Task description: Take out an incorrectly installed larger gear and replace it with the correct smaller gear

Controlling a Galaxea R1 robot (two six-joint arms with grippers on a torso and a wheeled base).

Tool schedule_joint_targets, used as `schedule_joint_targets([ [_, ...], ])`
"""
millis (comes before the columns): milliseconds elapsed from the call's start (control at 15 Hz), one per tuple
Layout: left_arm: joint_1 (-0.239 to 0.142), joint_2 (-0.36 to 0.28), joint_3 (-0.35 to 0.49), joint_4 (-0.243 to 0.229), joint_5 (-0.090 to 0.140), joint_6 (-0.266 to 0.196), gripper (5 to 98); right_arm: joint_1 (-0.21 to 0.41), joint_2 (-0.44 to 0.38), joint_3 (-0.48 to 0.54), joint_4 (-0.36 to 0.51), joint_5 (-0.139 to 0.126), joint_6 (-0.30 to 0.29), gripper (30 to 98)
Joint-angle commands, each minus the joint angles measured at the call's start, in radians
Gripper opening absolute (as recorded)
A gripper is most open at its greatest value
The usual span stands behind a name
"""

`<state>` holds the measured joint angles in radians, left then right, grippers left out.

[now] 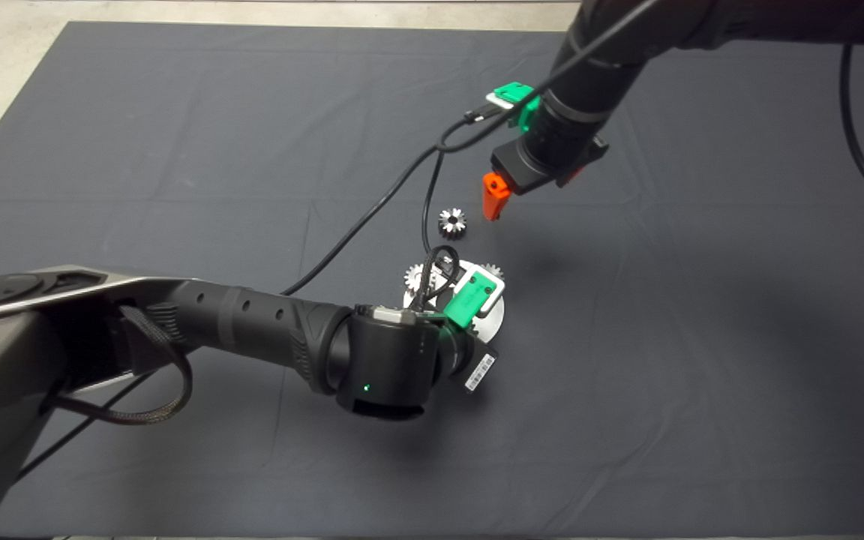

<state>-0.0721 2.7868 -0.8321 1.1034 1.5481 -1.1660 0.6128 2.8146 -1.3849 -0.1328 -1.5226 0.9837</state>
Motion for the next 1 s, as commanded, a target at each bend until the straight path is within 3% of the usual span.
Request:
schedule_joint_targets([
  [0, 0.000, 0.014, 0.009, 0.007, 0.049, 0.005, 49.4, 0.009, 0.071, -0.085, -0.034, 0.005, -0.050, 97.7],
  [267, 0.011, 0.017, 0.007, 0.010, 0.047, 0.005, 47.4, -0.033, 0.095, -0.148, -0.034, 0.067, -0.054, 97.7],
  [533, 0.018, 0.021, 0.005, 0.010, 0.047, 0.006, 44.5, -0.061, 0.147, -0.209, -0.034, 0.087, -0.077, 97.7],
  [933, 0.021, 0.040, 0.001, 0.010, 0.049, 0.022, 42.0, -0.087, 0.153, -0.233, -0.034, 0.128, -0.079, 97.7],
])
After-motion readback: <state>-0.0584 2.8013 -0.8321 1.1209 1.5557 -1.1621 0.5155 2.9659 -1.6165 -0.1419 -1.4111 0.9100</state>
